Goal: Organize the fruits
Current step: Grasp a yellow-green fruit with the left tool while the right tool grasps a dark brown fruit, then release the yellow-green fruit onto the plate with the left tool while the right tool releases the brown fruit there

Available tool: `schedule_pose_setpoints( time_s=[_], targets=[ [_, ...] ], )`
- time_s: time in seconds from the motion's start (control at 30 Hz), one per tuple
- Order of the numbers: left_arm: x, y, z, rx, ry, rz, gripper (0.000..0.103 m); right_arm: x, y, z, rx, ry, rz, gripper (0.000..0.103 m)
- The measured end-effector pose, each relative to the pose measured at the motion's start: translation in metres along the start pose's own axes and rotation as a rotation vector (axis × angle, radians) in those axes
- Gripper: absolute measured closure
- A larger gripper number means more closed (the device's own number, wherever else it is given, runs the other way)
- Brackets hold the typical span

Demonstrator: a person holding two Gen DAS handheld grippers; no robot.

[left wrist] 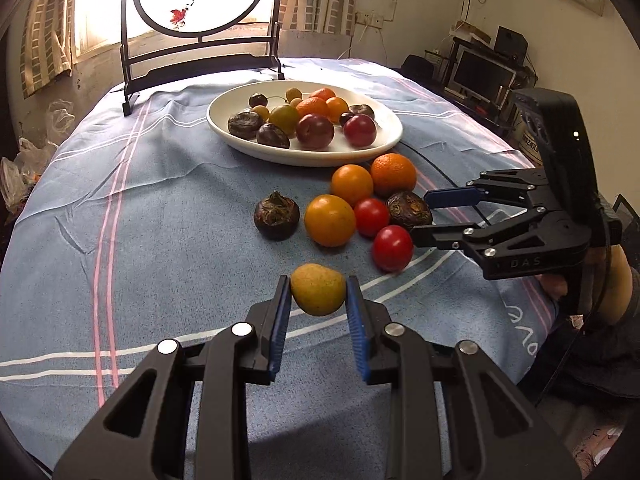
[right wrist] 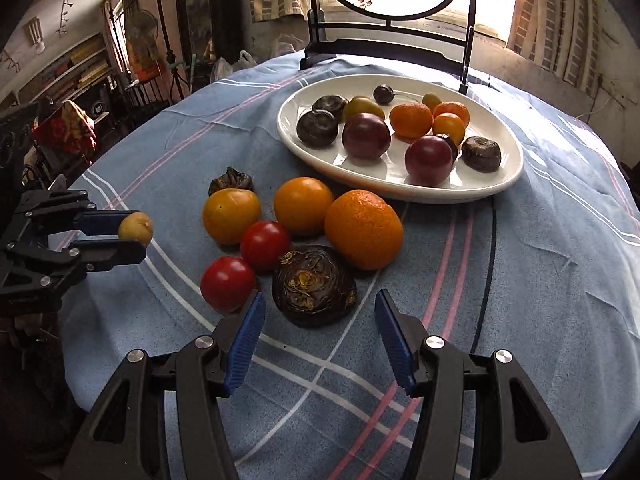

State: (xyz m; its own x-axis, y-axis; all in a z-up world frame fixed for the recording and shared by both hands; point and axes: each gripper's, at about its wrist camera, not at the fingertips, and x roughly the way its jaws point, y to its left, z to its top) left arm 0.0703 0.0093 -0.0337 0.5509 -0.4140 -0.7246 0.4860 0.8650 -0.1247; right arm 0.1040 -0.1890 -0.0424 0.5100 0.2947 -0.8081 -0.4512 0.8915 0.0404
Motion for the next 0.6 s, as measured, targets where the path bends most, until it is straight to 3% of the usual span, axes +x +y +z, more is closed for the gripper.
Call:
schedule_pose_setpoints(
  time_s=[0.1, 0.17, 0.3, 0.47, 0.6],
  targets=[
    [0.000, 0.003, -0.002, -0.011, -0.003, 0.001, 0.076, 0.008, 0.002, 0.007, 0.013, 0.022, -0.017, 0.049],
    [-0.001, 0.005, -0.003, -0.016, -0.008, 0.004, 0.077, 0.009, 0.005, 0.009, 0.004, 0.017, -0.029, 0.059],
    [-0.006, 0.008, -0.001, -0.029, -0.023, -0.011, 0.076, 0.000, 0.004, 0.001, 0.056, 0.002, -0.003, 0.059],
    [-0.018, 0.007, 0.007, -0.033, -0.065, -0.040, 0.077, -0.045, -0.024, -0.009, 0.178, -0.144, 0.102, 0.059],
    [-0.014, 0.011, 0.035, -0.039, -0.093, -0.052, 0.076, -0.069, -0.065, 0.004, 0.272, -0.231, 0.056, 0.059]
  ],
)
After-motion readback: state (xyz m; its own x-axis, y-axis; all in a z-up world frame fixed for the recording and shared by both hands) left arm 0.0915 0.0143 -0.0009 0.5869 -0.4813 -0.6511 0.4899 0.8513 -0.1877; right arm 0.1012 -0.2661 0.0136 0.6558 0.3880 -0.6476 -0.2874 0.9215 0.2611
